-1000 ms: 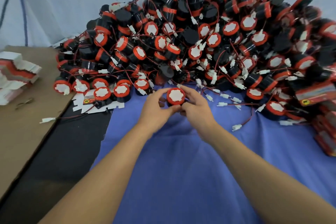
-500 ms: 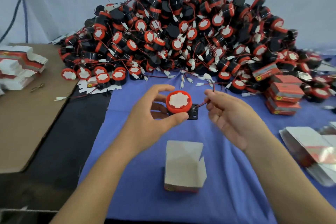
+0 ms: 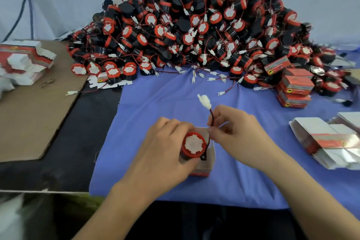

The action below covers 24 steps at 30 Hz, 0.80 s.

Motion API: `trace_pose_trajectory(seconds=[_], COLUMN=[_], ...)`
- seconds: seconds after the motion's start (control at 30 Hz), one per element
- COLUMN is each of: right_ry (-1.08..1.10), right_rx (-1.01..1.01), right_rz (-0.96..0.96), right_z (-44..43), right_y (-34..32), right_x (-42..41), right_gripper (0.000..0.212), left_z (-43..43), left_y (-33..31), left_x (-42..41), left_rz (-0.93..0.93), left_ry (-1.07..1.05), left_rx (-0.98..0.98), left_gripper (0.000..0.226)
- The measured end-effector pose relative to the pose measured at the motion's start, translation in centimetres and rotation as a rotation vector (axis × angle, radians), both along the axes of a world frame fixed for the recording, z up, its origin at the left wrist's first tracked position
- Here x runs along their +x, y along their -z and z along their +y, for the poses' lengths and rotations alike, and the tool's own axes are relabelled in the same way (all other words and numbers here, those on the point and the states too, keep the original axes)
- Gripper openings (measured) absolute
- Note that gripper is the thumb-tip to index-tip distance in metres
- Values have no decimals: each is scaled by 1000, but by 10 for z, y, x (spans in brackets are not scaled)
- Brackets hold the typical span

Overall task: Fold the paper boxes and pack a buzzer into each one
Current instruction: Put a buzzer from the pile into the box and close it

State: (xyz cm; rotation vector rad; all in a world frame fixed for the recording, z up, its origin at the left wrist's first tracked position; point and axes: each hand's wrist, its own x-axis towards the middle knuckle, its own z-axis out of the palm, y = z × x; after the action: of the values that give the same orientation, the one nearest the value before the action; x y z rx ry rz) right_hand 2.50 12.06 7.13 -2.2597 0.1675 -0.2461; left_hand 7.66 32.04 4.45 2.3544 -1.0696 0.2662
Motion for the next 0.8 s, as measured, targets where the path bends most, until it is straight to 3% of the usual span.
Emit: trace_pose_trajectory(seconds=[0.1, 0.27, 0.37, 0.53, 0.67, 0.8], right_ry=[-35, -36, -24, -20, -61, -130], right_rx=[-107, -382, -424, -461, -586, -518], right_rz=[28, 31, 1, 16, 119, 226], right_z=[8, 5, 8, 24, 46, 65], right_y=[11, 21, 19, 13, 14, 24], right_x=[-3, 0, 0, -9, -4, 6], right_gripper=[21, 31, 25, 15, 26, 12], left_z=[1, 1, 1, -5, -9, -3], left_y=[12, 42, 52, 62, 69, 80], left_x=[-6, -16, -22, -30, -33, -34], left_rz=[-65, -233, -260, -263, -198, -247], left_ry=[6, -16, -81, -140, -197, -165], left_rx=[112, 148, 151, 236, 258, 116], left_gripper=[47, 19, 34, 17, 35, 57])
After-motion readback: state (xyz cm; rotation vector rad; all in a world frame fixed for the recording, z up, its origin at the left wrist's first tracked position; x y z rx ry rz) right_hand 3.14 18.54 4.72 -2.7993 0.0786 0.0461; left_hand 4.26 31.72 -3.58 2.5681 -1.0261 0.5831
